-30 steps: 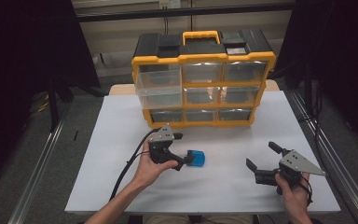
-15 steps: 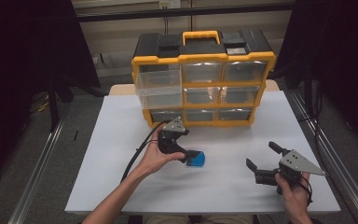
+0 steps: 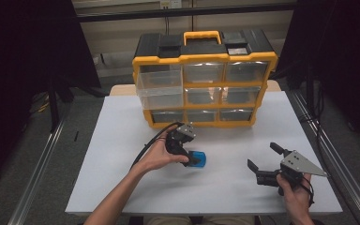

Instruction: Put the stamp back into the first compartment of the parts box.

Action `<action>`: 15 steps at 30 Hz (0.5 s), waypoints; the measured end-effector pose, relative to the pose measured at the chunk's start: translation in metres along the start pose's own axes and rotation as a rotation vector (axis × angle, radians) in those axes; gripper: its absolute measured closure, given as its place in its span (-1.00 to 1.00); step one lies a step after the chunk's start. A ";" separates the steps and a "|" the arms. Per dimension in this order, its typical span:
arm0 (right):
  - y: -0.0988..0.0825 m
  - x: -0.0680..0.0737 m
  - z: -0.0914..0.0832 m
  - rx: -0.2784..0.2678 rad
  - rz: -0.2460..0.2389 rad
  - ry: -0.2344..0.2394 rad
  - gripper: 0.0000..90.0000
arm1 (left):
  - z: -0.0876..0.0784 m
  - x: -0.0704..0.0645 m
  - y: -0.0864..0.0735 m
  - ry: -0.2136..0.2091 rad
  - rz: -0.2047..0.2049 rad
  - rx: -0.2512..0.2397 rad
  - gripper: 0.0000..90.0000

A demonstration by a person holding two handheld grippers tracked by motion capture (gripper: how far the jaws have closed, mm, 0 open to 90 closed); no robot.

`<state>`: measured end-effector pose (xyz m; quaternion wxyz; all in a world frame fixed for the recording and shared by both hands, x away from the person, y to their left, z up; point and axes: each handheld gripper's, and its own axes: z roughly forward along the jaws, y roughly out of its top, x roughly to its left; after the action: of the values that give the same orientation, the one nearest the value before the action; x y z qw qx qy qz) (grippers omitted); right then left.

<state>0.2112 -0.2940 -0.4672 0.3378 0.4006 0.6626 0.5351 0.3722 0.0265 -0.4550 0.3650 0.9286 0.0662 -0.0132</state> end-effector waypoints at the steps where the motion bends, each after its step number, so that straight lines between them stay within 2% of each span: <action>1: 0.000 0.000 0.000 0.000 0.000 0.001 -1.00 | 0.003 -0.002 0.000 0.002 0.001 0.002 -0.89; 2: 0.000 0.000 0.000 -0.001 -0.002 0.005 -1.00 | 0.004 -0.004 0.002 -0.018 0.030 0.044 -0.89; 3: 0.000 0.000 0.000 -0.001 -0.002 0.005 -1.00 | 0.004 -0.004 0.002 -0.018 0.030 0.044 -0.89; 4: 0.000 0.000 0.000 0.001 -0.001 0.004 -1.00 | 0.006 -0.006 0.002 -0.028 0.040 0.024 -0.89; 5: 0.000 0.000 0.000 0.002 -0.002 0.004 -1.00 | 0.009 -0.008 0.003 -0.045 0.040 0.033 -0.88; 6: 0.000 0.001 0.000 0.002 -0.001 0.006 -1.00 | 0.012 -0.009 0.002 -0.049 0.039 0.007 -0.88; 7: 0.000 0.001 0.000 0.002 -0.001 0.006 -1.00 | 0.012 -0.009 0.002 -0.049 0.039 0.007 -0.88; 9: 0.000 0.000 0.000 0.005 0.000 0.009 -1.00 | 0.011 -0.011 0.004 -0.001 0.064 0.084 -0.87; 10: 0.000 0.001 0.000 0.004 0.003 0.007 -1.00 | 0.011 -0.012 0.004 -0.009 0.071 0.100 -0.87; 11: 0.000 0.001 0.000 0.006 0.001 0.007 -1.00 | 0.013 -0.011 0.003 -0.037 0.071 0.100 -0.83; 12: 0.000 0.001 0.000 0.006 0.001 0.007 -1.00 | 0.014 -0.012 0.003 -0.030 0.084 0.110 -0.83; 15: 0.000 0.001 0.000 0.007 0.002 0.006 -1.00 | 0.016 -0.010 0.002 -0.034 0.083 0.113 -0.77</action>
<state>0.2109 -0.2934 -0.4674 0.3339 0.4010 0.6650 0.5343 0.3627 0.0133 -0.4645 0.3132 0.9493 0.0205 -0.0175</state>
